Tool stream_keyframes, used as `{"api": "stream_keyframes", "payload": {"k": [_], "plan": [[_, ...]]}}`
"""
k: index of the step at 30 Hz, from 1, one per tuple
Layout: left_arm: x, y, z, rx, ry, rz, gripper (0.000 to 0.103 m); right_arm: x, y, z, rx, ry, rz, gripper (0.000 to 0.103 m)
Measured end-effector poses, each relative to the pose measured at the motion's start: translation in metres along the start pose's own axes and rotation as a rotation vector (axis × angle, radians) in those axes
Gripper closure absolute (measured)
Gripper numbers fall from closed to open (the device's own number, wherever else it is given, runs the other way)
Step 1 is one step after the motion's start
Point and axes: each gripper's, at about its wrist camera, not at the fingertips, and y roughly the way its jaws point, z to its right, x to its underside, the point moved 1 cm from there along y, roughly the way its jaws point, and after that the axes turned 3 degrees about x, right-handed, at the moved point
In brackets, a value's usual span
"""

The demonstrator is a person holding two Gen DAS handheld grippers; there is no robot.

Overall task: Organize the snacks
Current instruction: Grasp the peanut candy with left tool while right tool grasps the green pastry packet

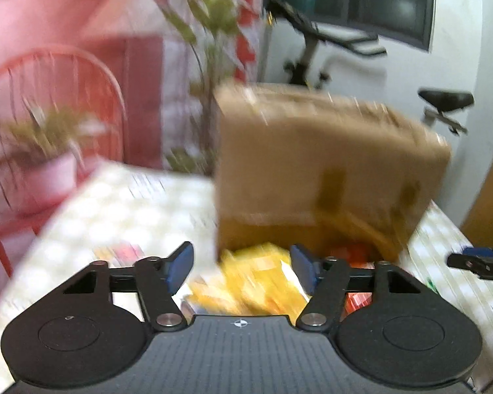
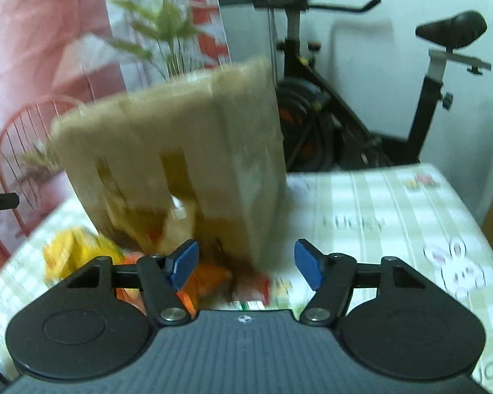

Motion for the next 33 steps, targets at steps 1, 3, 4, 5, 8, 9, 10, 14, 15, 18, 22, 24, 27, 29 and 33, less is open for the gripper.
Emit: {"api": "stream_keyframes", "payload": {"k": [1, 3, 4, 5, 8, 9, 10, 14, 15, 18, 22, 24, 27, 29, 33], "plan": [[0.006, 0.005, 0.004, 0.010, 0.002, -0.021, 0.046, 0.005, 0.001, -0.001, -0.002, -0.005, -0.012, 0.038], [0.019, 0.016, 0.012, 0.029, 0.027, -0.059, 0.056, 0.013, 0.003, -0.002, -0.019, 0.001, -0.033, 0.041], [0.025, 0.023, 0.016, 0.039, 0.035, -0.086, 0.059, 0.016, 0.006, -0.003, -0.026, 0.017, -0.041, 0.042], [0.030, 0.028, 0.020, 0.054, 0.040, -0.105, 0.061, 0.018, 0.008, -0.002, -0.028, 0.040, -0.050, 0.046], [0.039, 0.041, 0.033, 0.102, 0.065, -0.147, 0.069, 0.023, 0.014, -0.003, -0.033, 0.077, -0.070, 0.052], [0.042, 0.044, 0.037, 0.116, 0.076, -0.161, 0.072, 0.024, 0.016, -0.004, -0.037, 0.075, -0.080, 0.055], [0.043, 0.047, 0.041, 0.126, 0.084, -0.170, 0.074, 0.025, 0.018, -0.005, -0.042, 0.070, -0.088, 0.056], [0.047, 0.040, 0.056, 0.147, 0.107, -0.179, 0.075, 0.027, 0.017, -0.002, -0.031, 0.034, -0.090, 0.061], [0.047, 0.035, 0.056, 0.157, 0.108, -0.173, 0.075, 0.026, 0.016, -0.001, -0.023, 0.025, -0.087, 0.061], [0.051, 0.030, 0.057, 0.153, 0.127, -0.188, 0.075, 0.028, 0.016, 0.004, 0.000, -0.010, -0.080, 0.061], [0.059, 0.050, 0.061, 0.138, 0.086, -0.244, 0.075, 0.033, 0.025, 0.013, 0.003, -0.033, -0.102, 0.061], [0.063, 0.063, 0.064, 0.139, 0.065, -0.268, 0.081, 0.034, 0.029, 0.016, 0.009, -0.047, -0.109, 0.061], [0.068, 0.075, 0.068, 0.150, 0.037, -0.279, 0.081, 0.038, 0.030, 0.014, 0.009, -0.090, -0.118, 0.061], [0.071, 0.080, 0.074, 0.130, 0.068, -0.284, 0.081, 0.040, 0.030, 0.012, 0.006, -0.108, -0.118, 0.061], [0.073, 0.088, 0.081, 0.095, 0.117, -0.270, 0.080, 0.044, 0.031, 0.013, 0.004, -0.112, -0.117, 0.061]]}}
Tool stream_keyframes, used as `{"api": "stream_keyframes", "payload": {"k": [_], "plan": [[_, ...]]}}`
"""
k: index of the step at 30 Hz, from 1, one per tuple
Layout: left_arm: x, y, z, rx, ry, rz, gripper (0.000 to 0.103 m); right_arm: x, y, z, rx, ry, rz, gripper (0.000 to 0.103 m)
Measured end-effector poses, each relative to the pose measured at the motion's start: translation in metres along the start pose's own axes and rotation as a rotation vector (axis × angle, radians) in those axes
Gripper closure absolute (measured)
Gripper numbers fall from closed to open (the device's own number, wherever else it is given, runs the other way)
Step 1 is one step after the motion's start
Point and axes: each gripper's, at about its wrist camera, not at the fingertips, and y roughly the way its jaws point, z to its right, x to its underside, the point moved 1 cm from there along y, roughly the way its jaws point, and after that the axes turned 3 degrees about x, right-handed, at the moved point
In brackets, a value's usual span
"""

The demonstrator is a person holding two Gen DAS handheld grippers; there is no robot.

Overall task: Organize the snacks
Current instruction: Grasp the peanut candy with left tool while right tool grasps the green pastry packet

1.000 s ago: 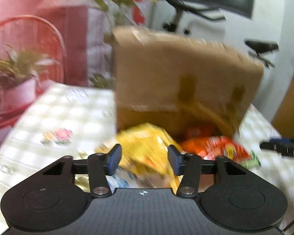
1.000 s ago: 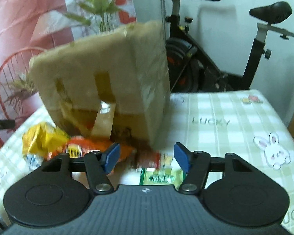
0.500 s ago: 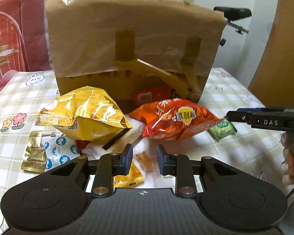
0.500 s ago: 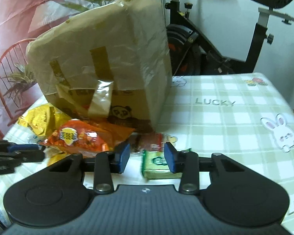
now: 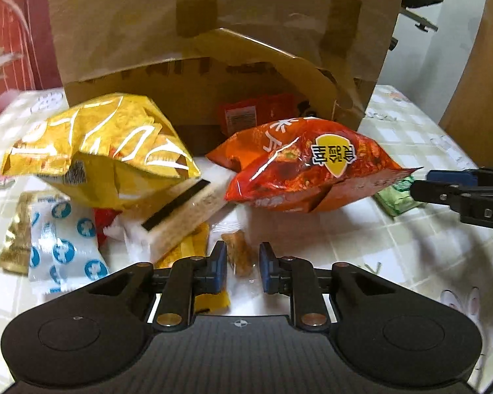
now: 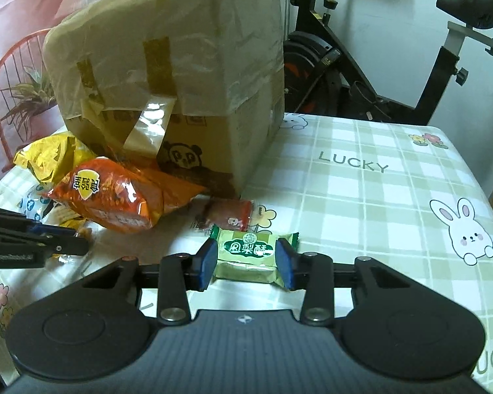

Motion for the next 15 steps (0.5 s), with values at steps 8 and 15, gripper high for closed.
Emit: {"api": "stream_keyframes", "payload": {"k": [8, 15], "plan": [[0.000, 0.008, 0.004, -0.039, 0.024, 0.011, 0.081, -0.001, 0.005, 0.005, 0.032, 0.004, -0.001, 0.032], [0.006, 0.003, -0.006, -0.005, 0.003, 0.021, 0.083, -0.004, 0.031, 0.002, 0.029, 0.025, -0.060, 0.029]]}}
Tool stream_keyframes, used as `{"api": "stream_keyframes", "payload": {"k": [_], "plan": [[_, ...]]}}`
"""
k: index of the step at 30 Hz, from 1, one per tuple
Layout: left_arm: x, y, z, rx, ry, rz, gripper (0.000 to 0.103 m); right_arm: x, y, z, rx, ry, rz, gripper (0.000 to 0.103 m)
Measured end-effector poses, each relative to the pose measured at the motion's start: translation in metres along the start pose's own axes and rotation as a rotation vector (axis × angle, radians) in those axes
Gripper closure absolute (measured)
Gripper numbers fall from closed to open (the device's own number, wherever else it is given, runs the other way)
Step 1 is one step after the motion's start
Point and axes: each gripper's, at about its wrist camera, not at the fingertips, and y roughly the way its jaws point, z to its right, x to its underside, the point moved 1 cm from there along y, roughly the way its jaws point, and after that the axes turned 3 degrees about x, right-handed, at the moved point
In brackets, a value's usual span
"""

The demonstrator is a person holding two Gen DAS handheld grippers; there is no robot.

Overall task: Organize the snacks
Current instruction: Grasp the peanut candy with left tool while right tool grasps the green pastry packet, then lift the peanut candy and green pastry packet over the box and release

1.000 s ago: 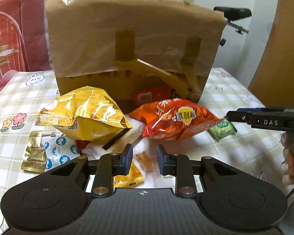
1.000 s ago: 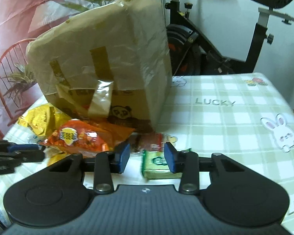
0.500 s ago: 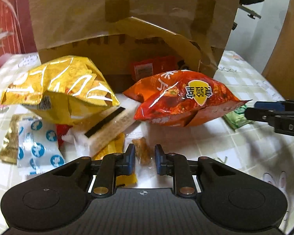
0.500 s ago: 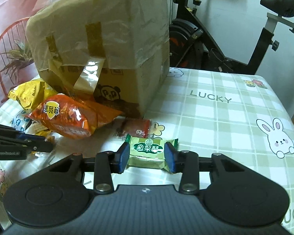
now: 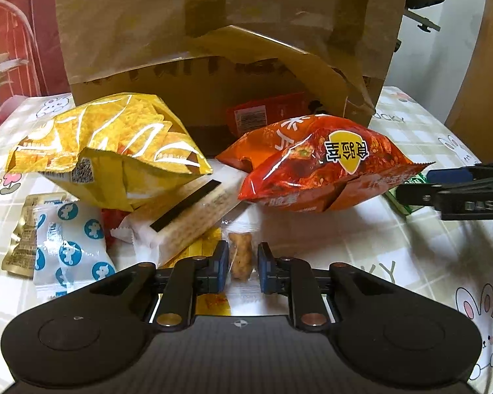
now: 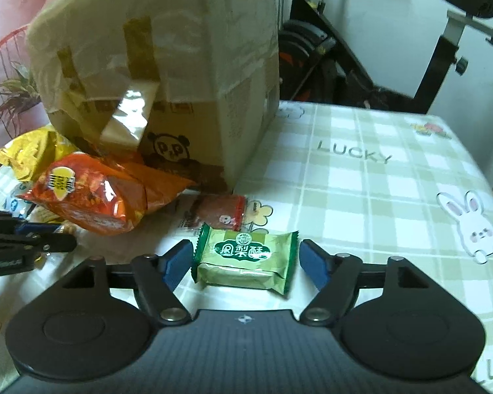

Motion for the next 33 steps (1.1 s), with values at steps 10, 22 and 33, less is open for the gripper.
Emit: {"api": "stream_keyframes", "payload": {"k": [10, 22, 33], "plan": [[0.008, -0.009, -0.004, 0.014, 0.008, 0.023, 0.084, 0.003, 0.006, -0.007, 0.009, -0.007, -0.010, 0.036], [0.005, -0.045, 0.001, 0.030, 0.027, 0.114, 0.084, 0.007, -0.028, -0.009, 0.012, -0.013, 0.049, 0.047], [-0.010, -0.093, 0.006, 0.043, 0.038, 0.227, 0.084, -0.023, -0.093, 0.003, 0.043, 0.027, 0.234, 0.047]]}}
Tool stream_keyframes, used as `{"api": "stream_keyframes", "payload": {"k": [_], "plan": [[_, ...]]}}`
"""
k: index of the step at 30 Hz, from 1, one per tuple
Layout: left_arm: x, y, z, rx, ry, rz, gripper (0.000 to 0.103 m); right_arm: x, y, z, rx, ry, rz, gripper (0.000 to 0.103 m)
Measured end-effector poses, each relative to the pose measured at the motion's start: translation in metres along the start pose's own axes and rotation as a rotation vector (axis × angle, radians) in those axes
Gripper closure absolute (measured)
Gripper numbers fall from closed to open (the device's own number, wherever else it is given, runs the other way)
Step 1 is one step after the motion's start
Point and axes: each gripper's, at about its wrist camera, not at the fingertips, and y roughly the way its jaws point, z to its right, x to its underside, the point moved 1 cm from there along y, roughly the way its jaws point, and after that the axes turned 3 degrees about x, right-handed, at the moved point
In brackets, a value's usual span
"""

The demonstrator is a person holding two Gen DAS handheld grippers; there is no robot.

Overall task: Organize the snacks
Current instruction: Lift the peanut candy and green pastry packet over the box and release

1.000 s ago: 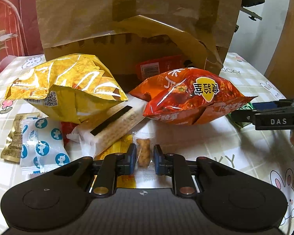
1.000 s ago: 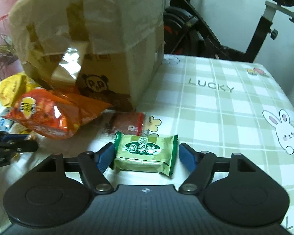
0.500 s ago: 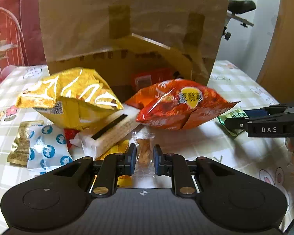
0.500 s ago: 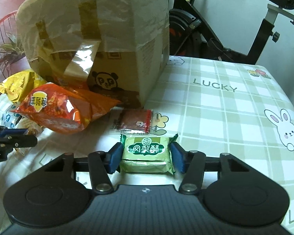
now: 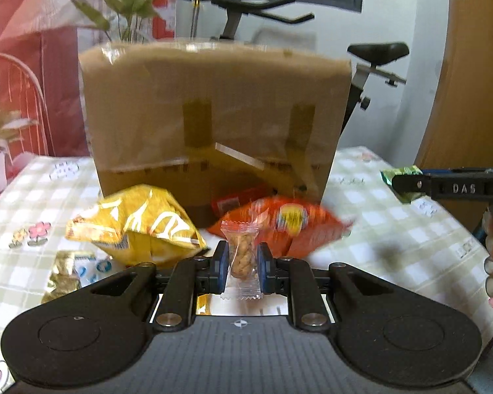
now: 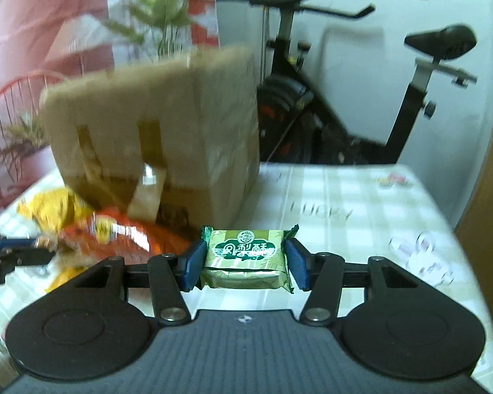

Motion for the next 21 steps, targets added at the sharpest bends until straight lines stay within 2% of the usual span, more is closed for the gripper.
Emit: {"api": "stream_keyframes", "payload": {"k": [5, 13, 17, 21], "plan": [[-0.023, -0.015, -0.002, -0.006, -0.005, 0.071, 0.084, -0.032, -0.017, -0.006, -0.021, -0.020, 0.090, 0.047], [-0.090, -0.027, -0.023, -0.040, 0.002, 0.189, 0.084, -0.111, -0.014, -0.018, -0.092, -0.036, 0.211, 0.047], [-0.133, -0.016, -0.028, -0.062, 0.028, 0.230, 0.084, -0.143, 0.011, -0.031, -0.117, -0.069, 0.218, 0.047], [-0.167, 0.006, -0.035, -0.074, 0.029, 0.231, 0.084, -0.167, 0.054, -0.042, -0.144, -0.044, 0.150, 0.047]]}}
